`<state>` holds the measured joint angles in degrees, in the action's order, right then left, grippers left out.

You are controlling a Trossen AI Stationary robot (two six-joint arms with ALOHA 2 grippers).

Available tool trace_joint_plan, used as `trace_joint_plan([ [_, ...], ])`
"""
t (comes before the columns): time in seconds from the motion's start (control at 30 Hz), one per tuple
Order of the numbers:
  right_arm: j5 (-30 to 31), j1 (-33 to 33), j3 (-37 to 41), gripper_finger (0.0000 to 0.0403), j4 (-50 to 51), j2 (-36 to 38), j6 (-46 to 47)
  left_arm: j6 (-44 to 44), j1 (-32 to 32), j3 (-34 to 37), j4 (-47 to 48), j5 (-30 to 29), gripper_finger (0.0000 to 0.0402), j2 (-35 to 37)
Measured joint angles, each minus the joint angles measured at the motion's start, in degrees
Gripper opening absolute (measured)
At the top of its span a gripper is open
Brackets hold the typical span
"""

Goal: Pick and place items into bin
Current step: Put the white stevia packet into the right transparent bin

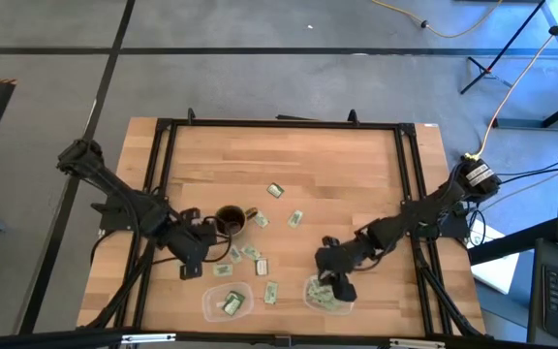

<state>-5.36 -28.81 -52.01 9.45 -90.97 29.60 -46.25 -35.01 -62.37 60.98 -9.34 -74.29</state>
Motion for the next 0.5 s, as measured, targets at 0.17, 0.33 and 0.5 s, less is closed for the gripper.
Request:
trace_joint_plan([
  [0.17,6.13,2.76,0.00,0.0163,0.68,4.14,-6.02,-7.72,-2.94,2.20,0.55,2.05,0.0088,-3.46],
  [0.33,8.03,4.81,-0.04,0.0163,2.44,8.56,-10.47,-19.31,-4.84,6.43,0.49,10.73,0.0088,-7.93],
  [0.5,7.70,6.33,-0.07,0.0163,2.05,9.61,-13.46,-23.71,-6.90,10.55,0.31,14.55,0.0088,-12.05],
])
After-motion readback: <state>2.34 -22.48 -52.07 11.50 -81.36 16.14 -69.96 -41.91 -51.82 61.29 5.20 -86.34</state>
